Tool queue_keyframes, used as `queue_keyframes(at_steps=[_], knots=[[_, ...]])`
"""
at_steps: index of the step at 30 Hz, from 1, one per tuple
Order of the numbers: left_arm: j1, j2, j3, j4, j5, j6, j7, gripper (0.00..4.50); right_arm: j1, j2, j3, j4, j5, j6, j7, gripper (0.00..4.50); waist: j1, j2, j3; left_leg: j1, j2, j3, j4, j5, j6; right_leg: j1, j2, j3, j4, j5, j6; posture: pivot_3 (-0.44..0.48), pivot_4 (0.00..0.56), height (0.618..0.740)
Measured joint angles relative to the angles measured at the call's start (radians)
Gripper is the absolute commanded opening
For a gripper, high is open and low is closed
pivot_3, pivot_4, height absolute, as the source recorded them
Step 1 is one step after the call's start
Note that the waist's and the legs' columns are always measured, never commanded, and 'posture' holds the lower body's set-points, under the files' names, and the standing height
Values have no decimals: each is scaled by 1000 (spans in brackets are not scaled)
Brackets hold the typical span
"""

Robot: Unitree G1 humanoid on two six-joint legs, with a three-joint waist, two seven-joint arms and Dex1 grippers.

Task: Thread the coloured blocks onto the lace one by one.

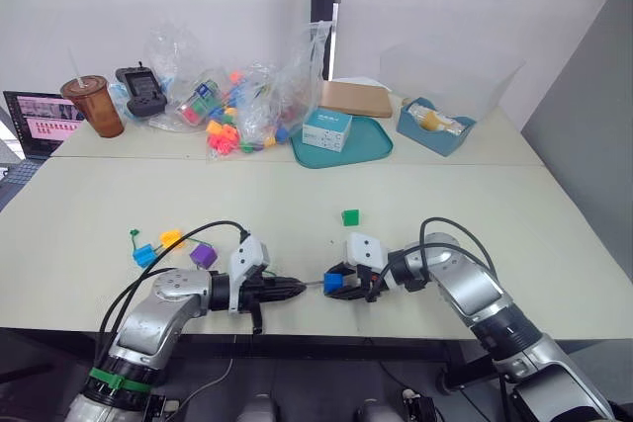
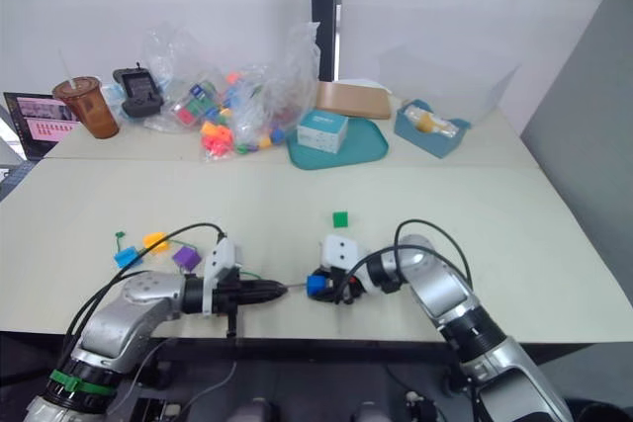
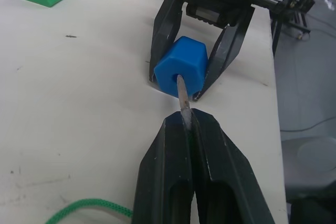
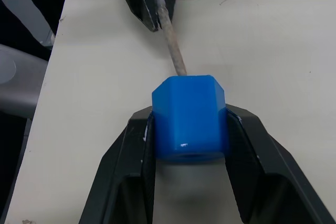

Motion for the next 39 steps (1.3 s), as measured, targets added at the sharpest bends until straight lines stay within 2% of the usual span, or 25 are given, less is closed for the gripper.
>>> queue_keyframes(at_steps=[9,15,20,39], knots=[[2,-21,13,-45,-53,39,25,0,-8,-3,0,1,-8,0,6,1305,1,0,0,0,0,0,0,0,0,1,0,0,0,0,0,0,150,740],[6,-19,-3,-39,-38,32,29,0,-8,-3,0,0,-9,0,7,1305,1,0,0,0,0,0,0,0,0,1,0,0,0,0,0,0,150,740],[5,20,4,-6,-6,-7,28,0,-8,-7,-1,-1,-8,0,8,1305,2,0,0,0,0,0,0,0,0,1,0,0,-1,0,0,0,150,740],[17,-13,-21,-5,12,-27,34,0,-19,-11,-9,48,-7,-37,50,1305,4,0,0,0,0,0,0,0,0,1,0,-1,-1,0,0,0,150,740]])
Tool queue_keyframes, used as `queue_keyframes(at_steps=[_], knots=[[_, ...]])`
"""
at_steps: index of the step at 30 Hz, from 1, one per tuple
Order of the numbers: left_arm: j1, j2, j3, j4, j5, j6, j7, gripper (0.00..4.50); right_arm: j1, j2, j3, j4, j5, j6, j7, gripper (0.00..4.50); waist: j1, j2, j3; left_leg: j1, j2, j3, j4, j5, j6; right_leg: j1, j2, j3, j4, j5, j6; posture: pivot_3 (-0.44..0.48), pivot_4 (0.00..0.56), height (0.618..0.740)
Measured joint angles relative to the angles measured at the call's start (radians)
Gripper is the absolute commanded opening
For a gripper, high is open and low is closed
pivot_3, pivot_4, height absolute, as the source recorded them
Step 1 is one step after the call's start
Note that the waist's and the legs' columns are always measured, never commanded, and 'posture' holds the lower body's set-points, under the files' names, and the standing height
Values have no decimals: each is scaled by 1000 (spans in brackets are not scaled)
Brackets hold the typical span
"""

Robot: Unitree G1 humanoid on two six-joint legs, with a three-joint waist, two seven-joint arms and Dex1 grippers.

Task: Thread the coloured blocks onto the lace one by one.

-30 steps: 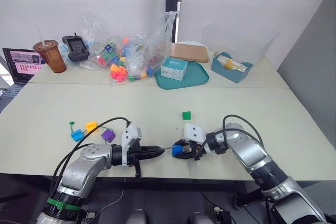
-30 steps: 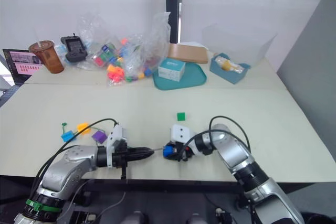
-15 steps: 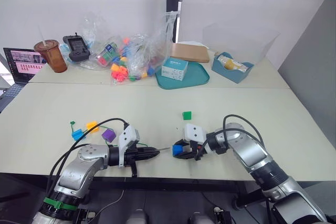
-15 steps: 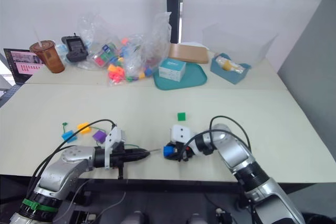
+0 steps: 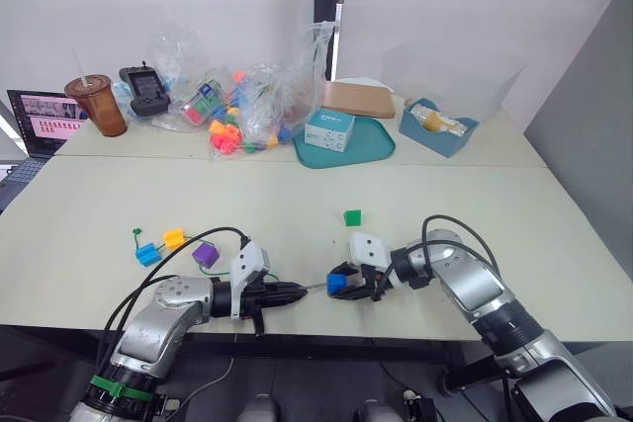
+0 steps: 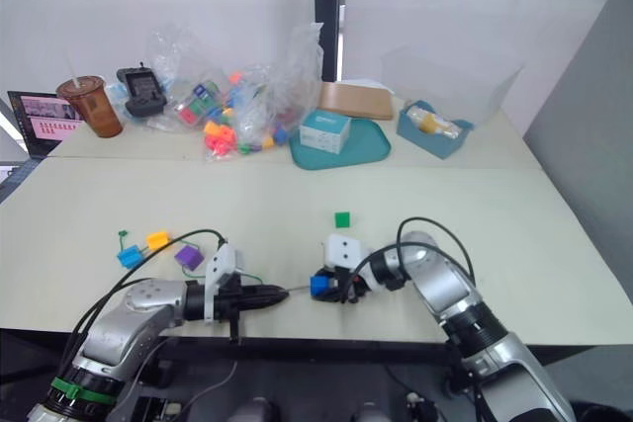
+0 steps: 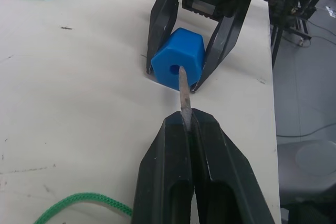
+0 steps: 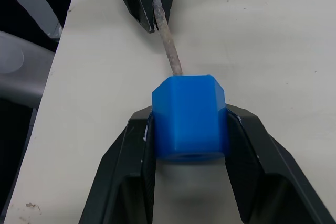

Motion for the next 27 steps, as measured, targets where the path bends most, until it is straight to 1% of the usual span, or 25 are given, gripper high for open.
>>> queue_keyframes(at_steps=[9,19,24,27], knots=[[-14,-12,-14,7,10,-2,4,0,1,-1,0,-9,0,3,0,1305,0,0,0,0,0,0,0,0,0,0,0,0,0,0,0,0,150,740],[-61,-75,-57,37,47,-2,23,0,9,-22,-4,-28,-1,17,3,1305,3,0,0,0,0,0,0,0,0,0,0,0,0,0,0,0,150,740],[-105,-129,-106,83,102,-19,39,0,12,-28,-5,-39,-1,28,5,1305,7,0,0,0,-1,0,0,0,0,1,0,0,-1,0,0,0,150,740],[-128,-139,-120,96,120,-21,39,0,14,-35,-8,-43,-2,32,6,1305,6,0,0,0,0,0,0,0,0,1,0,0,-1,0,0,0,150,740]])
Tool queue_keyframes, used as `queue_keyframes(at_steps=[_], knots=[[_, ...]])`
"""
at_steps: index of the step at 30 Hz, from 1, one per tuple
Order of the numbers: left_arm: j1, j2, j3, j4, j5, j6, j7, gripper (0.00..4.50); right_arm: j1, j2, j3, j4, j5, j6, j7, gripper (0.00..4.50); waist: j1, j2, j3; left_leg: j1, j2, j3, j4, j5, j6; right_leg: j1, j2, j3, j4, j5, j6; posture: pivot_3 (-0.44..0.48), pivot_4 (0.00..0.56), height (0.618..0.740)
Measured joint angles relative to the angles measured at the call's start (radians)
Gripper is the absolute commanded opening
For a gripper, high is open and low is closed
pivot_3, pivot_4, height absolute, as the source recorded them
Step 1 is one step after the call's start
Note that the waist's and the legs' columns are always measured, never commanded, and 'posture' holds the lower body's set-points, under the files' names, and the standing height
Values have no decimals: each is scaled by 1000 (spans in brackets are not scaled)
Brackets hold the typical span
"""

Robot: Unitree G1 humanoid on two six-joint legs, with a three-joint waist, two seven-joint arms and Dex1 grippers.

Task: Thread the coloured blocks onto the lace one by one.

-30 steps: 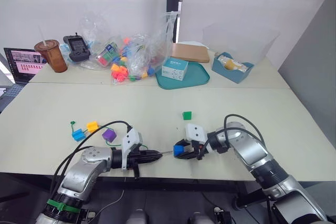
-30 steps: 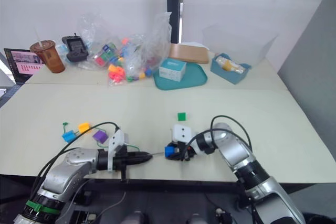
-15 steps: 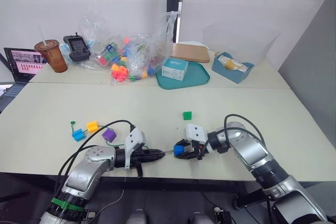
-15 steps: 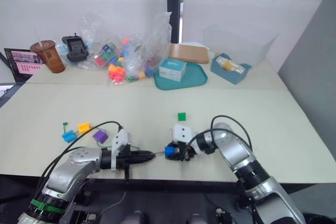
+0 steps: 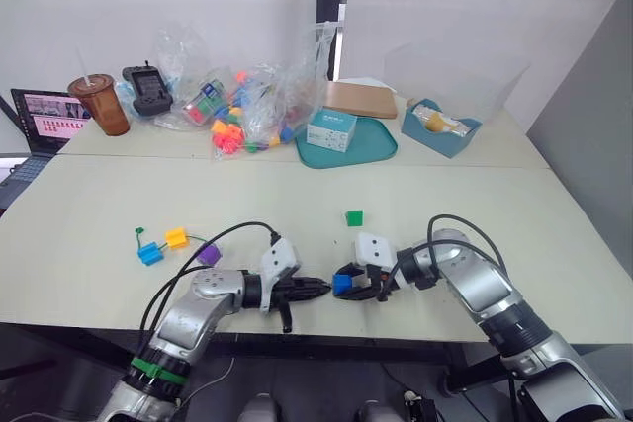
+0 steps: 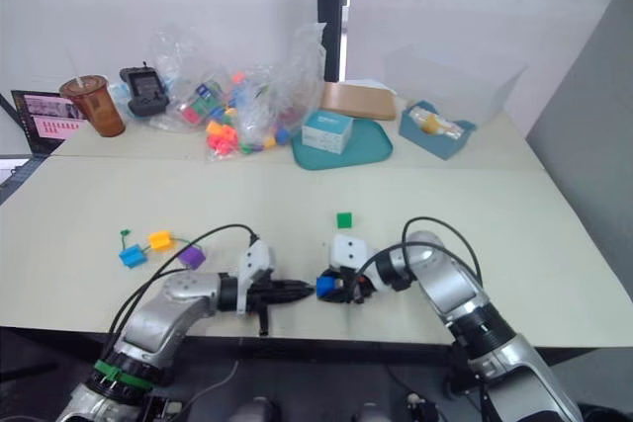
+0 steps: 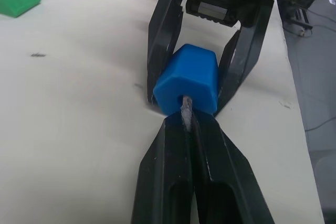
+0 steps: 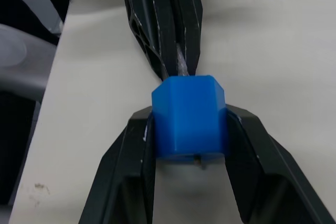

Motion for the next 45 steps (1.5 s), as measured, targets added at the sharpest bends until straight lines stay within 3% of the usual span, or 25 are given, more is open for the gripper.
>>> queue_keyframes(at_steps=[8,14,20,26,34,35,39,45], knots=[[-59,1,-49,34,75,-7,-21,0,10,-3,-4,-7,-4,20,-7,1305,5,0,0,10,0,-1,0,0,0,13,0,-2,-5,0,0,0,150,740],[-89,45,-71,0,130,6,-17,1963,18,3,-3,-23,-10,38,-21,1305,1,0,0,15,0,-1,-2,-1,1,19,0,-2,-8,0,1,0,150,740],[-45,101,-49,-86,99,69,-18,1963,22,23,6,-34,-11,38,-38,1305,-17,0,0,15,1,-2,-3,-1,1,17,1,-2,-8,0,1,0,150,740],[4,204,48,-107,66,80,-30,1963,19,27,8,-29,-11,38,-42,1305,-20,0,0,15,1,-2,-4,-1,1,17,1,-2,-8,0,0,0,150,740],[26,214,58,-107,38,79,-41,1963,18,30,8,-27,-11,37,-43,1305,-21,0,0,15,1,-1,-4,-1,1,16,1,-2,-8,0,0,0,150,740],[28,211,56,-107,37,79,-41,1406,18,30,8,-27,-11,37,-43,1305,-21,0,0,15,1,-1,-4,-1,1,16,1,-2,-8,0,0,0,150,740],[32,194,46,-107,36,75,-38,175,18,29,8,-27,-11,37,-43,1305,-20,0,0,15,1,-1,-4,-1,1,16,1,-2,-8,0,0,0,150,740],[29,164,34,-100,37,65,-31,26,18,27,8,-28,-11,37,-43,1305,-19,0,0,14,1,-1,-4,-1,1,16,1,-2,-8,0,0,0,150,740]])
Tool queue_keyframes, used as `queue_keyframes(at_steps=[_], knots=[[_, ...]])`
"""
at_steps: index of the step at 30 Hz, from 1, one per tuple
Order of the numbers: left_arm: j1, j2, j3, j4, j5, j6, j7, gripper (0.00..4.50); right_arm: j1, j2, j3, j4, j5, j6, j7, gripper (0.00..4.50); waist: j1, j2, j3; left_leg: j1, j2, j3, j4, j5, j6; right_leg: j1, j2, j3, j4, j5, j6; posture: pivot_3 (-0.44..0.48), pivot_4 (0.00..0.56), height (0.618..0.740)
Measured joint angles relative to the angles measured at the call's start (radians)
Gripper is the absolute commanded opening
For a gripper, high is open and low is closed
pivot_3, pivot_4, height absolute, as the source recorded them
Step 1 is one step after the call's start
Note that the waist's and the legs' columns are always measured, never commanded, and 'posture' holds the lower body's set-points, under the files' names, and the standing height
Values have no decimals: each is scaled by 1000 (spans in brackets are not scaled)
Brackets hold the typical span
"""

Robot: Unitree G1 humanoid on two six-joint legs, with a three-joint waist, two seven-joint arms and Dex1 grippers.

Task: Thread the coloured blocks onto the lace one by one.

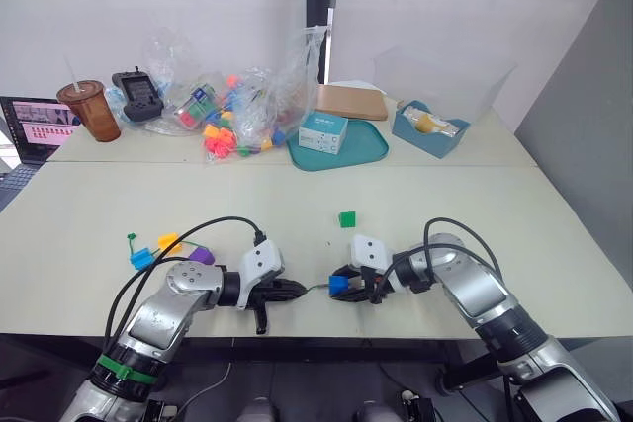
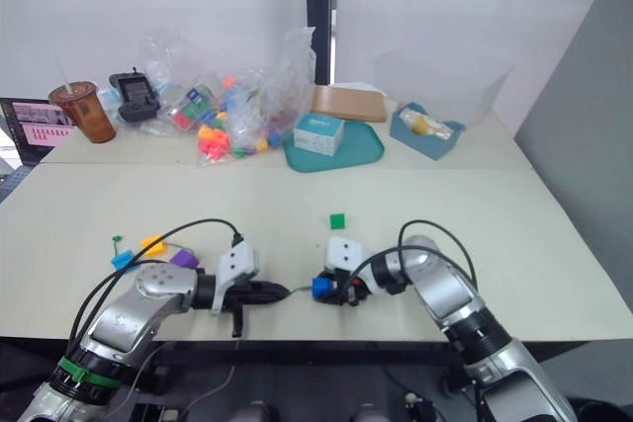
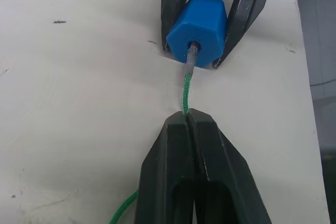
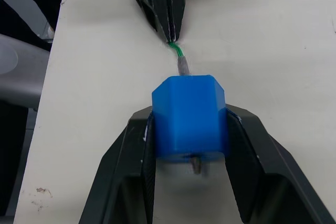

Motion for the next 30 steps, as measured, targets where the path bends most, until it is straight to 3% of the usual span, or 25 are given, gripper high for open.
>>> queue_keyframes(at_steps=[17,25,30], knots=[[-67,-88,-47,56,34,-28,43,26,1,1,8,-16,-6,3,-14,1305,-4,0,0,0,0,0,0,0,0,0,0,0,0,0,0,0,150,740],[-63,-20,57,-30,-18,3,55,2442,3,14,10,-18,-11,2,-23,1305,-15,0,0,0,0,0,-1,0,0,-1,0,0,0,0,0,0,150,740],[30,12,27,-57,-18,-1,36,2442,-2,23,12,-10,-16,-1,-21,1305,-21,0,0,0,0,0,-2,0,0,-1,0,0,0,0,0,0,150,740]])
